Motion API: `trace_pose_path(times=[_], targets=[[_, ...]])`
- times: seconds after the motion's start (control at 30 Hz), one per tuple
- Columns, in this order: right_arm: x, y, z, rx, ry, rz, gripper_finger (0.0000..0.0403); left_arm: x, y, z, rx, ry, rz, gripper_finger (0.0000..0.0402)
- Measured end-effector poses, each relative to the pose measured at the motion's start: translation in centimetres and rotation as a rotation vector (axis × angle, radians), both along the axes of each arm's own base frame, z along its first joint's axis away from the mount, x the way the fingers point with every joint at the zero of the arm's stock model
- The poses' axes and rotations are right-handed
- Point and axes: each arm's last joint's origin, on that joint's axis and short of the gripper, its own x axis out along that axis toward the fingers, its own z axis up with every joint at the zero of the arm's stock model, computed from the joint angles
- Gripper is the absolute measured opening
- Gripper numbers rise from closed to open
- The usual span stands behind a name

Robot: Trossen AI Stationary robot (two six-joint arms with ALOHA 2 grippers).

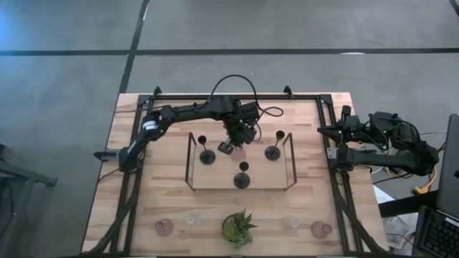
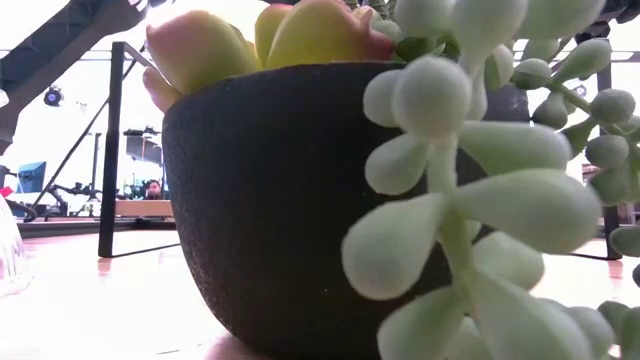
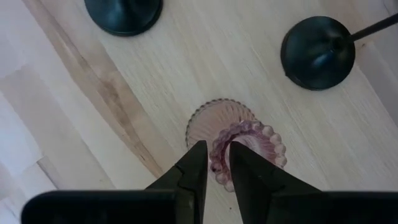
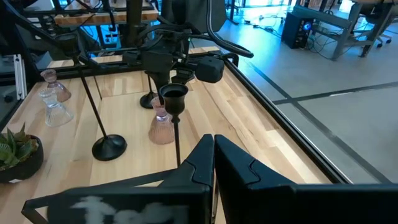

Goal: Pick & Place candle stick holders
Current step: Put the top pink glass candle holder on the shelf

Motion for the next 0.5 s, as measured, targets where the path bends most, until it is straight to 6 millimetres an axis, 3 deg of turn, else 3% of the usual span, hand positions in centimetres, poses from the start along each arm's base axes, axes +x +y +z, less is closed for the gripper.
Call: trace_pose_path(times=[0.5], targets=[[0.0,0.0,0.0,0.0,0.0,0.0,0.0008,0.0,-0.1,1.2,-0.01,-0.025,0.033,0.007]])
